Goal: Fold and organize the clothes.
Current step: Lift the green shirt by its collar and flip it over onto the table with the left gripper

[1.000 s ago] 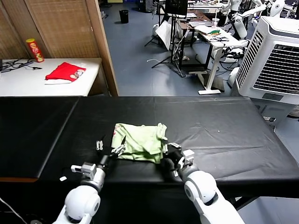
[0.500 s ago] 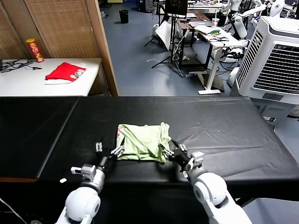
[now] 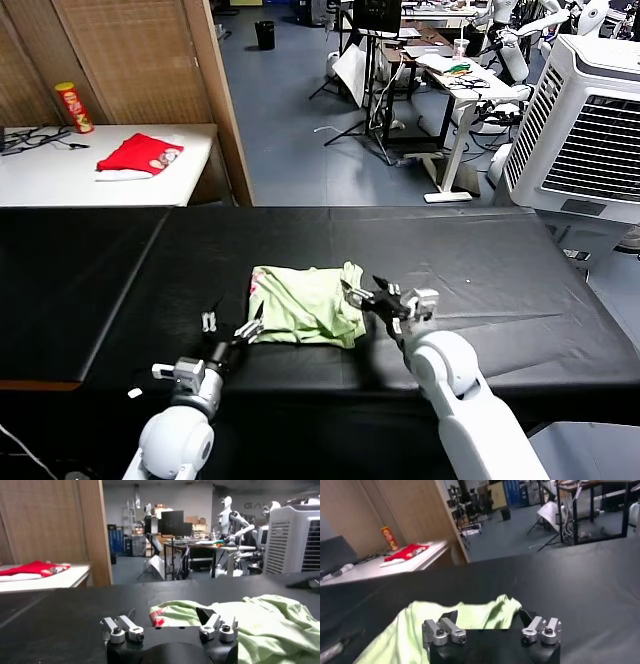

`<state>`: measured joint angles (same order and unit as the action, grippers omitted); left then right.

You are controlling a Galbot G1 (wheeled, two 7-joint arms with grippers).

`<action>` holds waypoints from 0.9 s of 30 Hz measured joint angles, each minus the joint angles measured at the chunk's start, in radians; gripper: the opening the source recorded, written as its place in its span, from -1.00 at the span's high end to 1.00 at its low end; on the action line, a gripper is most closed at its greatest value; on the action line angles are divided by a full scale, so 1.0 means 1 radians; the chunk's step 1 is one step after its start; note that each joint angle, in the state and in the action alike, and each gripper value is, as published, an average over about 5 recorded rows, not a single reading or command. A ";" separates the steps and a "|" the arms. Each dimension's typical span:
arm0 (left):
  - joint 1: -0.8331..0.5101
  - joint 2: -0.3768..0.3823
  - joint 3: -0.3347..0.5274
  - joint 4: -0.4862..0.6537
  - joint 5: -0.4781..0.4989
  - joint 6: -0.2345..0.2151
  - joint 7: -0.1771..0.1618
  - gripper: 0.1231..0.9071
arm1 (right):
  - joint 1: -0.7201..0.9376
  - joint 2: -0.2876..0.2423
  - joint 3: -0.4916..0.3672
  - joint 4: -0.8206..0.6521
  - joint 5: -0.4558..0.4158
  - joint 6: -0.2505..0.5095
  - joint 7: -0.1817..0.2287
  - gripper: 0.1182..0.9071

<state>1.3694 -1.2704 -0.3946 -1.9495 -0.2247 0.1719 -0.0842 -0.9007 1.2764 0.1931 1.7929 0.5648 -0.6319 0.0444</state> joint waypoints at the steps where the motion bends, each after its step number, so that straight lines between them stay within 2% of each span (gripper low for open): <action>1: 0.001 0.000 -0.001 0.000 0.000 0.000 0.000 -0.72 | 0.010 0.000 -0.008 -0.010 -0.002 -0.004 -0.006 -0.72; 8: 0.005 -0.001 -0.004 0.000 0.004 0.000 -0.002 -0.72 | 0.027 0.006 -0.046 -0.058 -0.020 -0.022 -0.017 -0.72; 19: 0.009 -0.002 -0.005 0.002 0.010 -0.003 -0.002 -0.72 | 0.021 -0.005 -0.048 -0.072 -0.058 -0.024 -0.025 -0.72; 27: 0.020 -0.005 -0.008 0.004 0.013 -0.013 -0.002 -0.72 | 0.001 -0.009 -0.023 -0.051 -0.021 0.013 -0.024 -0.72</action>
<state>1.3889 -1.2749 -0.4026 -1.9450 -0.2112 0.1587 -0.0858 -0.8998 1.2671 0.1698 1.7415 0.5437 -0.6192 0.0205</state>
